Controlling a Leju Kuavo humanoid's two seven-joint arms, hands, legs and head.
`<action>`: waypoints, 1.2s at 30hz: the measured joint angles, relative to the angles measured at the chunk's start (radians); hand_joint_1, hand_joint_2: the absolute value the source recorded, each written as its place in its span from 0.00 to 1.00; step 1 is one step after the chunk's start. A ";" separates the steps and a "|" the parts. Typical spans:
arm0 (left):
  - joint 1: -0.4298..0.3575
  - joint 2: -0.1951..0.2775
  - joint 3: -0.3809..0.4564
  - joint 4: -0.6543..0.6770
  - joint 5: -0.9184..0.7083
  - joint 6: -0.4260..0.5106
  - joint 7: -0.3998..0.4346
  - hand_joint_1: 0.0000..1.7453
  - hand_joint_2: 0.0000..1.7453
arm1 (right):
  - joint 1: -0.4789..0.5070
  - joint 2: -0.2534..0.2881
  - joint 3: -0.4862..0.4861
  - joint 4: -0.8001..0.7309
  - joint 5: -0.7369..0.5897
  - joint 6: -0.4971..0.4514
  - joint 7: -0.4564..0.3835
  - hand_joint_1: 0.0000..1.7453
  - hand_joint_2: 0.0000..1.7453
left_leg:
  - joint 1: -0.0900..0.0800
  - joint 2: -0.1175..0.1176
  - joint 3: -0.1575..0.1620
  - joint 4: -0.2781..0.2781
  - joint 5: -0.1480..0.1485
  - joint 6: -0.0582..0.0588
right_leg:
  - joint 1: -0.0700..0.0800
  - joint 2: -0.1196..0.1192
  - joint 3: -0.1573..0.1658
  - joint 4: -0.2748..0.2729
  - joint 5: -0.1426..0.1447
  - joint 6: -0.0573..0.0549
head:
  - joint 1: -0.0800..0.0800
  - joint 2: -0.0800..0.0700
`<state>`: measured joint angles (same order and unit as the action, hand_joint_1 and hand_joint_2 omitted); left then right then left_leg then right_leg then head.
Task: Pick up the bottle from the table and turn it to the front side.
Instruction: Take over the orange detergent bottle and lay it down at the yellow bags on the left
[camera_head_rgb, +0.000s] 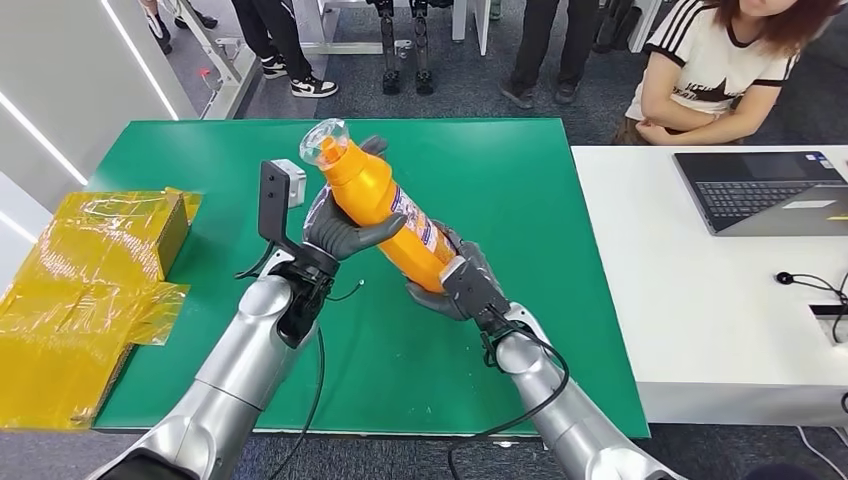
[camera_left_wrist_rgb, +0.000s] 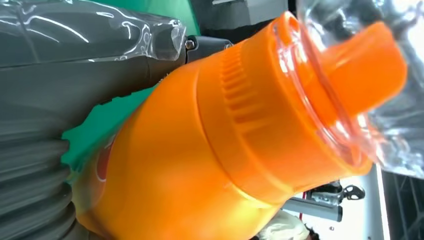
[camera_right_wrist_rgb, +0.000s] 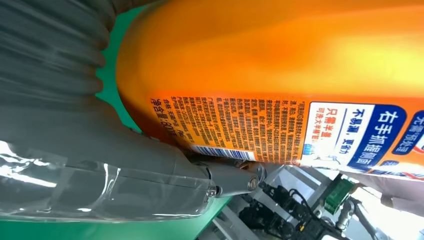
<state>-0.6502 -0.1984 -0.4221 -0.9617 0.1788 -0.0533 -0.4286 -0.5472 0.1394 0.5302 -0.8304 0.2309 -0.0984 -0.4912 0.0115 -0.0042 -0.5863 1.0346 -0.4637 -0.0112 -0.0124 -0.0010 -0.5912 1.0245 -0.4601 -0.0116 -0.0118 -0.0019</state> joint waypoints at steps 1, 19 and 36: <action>0.000 -0.002 0.002 0.000 0.002 -0.001 0.001 0.00 1.00 | -0.003 0.003 0.001 0.007 0.000 -0.001 -0.001 1.00 1.00 | 0.000 0.000 0.000 0.000 0.000 0.000 | 0.000 0.000 0.000 0.000 0.000 0.000 | 0.000 0.000; 0.000 -0.008 0.004 0.000 0.023 -0.004 0.013 0.97 1.00 | -0.018 0.022 0.007 0.053 0.006 -0.016 -0.006 1.00 1.00 | 0.000 0.000 0.000 0.000 0.000 0.000 | 0.000 0.000 0.000 0.000 0.000 0.000 | 0.000 0.000; 0.041 -0.028 0.018 -0.049 0.283 -0.078 0.096 1.00 1.00 | 0.017 0.027 0.016 0.031 0.035 -0.096 -0.012 1.00 1.00 | 0.000 0.001 -0.001 0.000 0.000 0.000 | 0.000 0.002 -0.002 0.000 0.000 0.000 | 0.000 0.000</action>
<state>-0.6092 -0.2266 -0.4043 -1.0111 0.4620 -0.1316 -0.3326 -0.5302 0.1667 0.5460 -0.7991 0.2657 -0.1947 -0.5035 0.0115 -0.0033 -0.5869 1.0346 -0.4637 -0.0113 -0.0124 0.0005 -0.5929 1.0245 -0.4600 -0.0117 -0.0118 -0.0019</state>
